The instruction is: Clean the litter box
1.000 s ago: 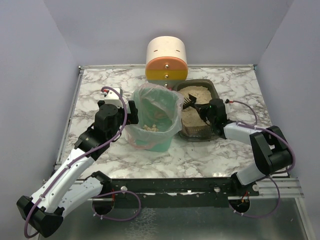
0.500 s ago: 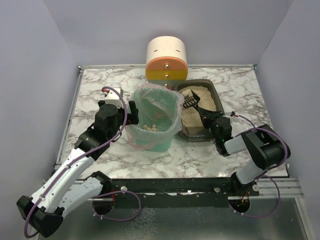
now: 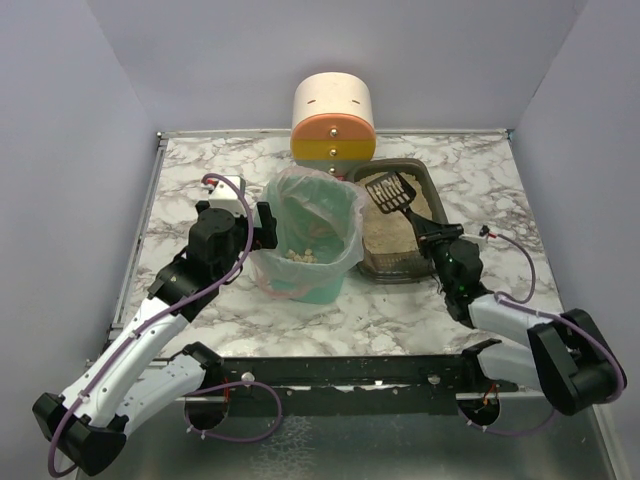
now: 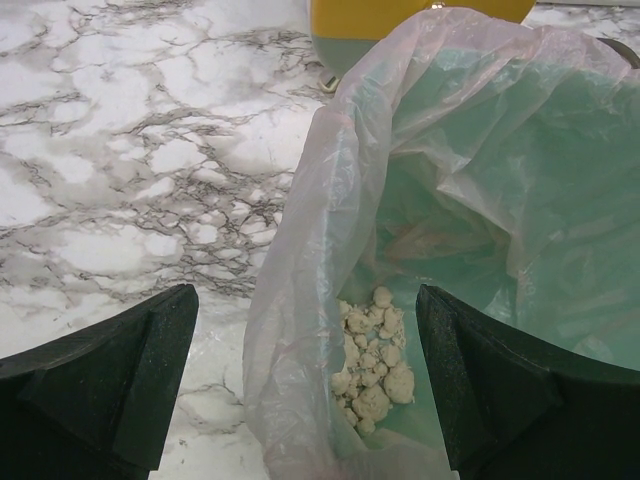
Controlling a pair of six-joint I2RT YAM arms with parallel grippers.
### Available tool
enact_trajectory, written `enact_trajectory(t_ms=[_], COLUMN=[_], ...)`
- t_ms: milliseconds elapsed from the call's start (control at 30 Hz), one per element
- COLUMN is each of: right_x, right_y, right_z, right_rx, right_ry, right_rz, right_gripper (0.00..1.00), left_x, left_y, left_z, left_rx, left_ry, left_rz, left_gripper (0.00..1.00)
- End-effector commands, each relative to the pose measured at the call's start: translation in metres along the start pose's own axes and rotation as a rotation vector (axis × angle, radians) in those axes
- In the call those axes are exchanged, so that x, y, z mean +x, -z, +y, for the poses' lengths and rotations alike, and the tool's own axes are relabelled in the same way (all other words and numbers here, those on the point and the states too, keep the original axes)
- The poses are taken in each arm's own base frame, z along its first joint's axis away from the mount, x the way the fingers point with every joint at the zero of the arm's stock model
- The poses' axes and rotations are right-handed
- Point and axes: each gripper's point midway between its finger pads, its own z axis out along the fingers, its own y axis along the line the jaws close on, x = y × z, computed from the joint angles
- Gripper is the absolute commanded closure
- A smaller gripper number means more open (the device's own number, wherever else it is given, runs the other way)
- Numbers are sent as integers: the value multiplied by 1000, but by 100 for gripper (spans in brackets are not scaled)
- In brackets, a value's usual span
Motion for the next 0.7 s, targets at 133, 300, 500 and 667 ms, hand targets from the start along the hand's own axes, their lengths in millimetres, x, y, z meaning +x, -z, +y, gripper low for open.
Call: enact_trajectory(t_ms=[133,300,500,667], right_x=[-24,-37,-25,-24], right_y=[31,44,55,69], right_z=[-14,-3,28,33], right_rx=[51,56,-37,-110], right_ry=[54,99,160,37], right_rz=[-84,-112,-14,-7], right_gripper=[100,99,100,100], left_x=[-8,-11,-12,-13], left_y=[7,9,11,12], left_z=[-1,0,-1,-1], left_rx=[18,16,22,28], left_ry=[15,18,21,27], left_rz=[-28,-39,-42,-45], left_gripper=[1,1,1,1])
